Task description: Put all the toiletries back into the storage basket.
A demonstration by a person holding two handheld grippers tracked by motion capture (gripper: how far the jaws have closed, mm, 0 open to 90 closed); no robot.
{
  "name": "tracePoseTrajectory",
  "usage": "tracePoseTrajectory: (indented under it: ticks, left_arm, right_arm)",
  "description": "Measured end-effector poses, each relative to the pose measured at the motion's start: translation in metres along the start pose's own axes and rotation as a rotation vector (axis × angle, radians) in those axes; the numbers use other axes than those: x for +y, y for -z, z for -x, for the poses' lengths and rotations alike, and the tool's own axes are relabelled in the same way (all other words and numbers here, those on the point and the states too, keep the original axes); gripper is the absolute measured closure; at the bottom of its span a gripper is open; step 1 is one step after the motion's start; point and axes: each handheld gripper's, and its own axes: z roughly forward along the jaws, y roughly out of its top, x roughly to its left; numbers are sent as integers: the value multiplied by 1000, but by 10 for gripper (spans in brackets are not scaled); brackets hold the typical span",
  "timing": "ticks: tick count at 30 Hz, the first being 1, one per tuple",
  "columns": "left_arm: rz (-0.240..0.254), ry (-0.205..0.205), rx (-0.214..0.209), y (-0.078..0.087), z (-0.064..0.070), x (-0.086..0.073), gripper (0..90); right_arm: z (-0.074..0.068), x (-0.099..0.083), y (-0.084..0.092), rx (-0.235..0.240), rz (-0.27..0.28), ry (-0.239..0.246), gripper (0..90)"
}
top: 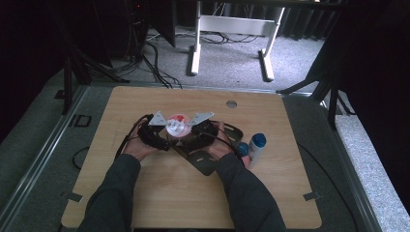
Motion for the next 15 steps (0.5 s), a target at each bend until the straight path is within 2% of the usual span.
tracePoseTrajectory:
  ticks: [10,15]
  left_arm:
    - [3,11,3,-1,-3,0,155]
    - [6,24,7,-3,-5,0,155]
  right_arm:
    - [0,2,-1,-12,-7,0,200]
    - [3,2,-4,-8,1,-17,213]
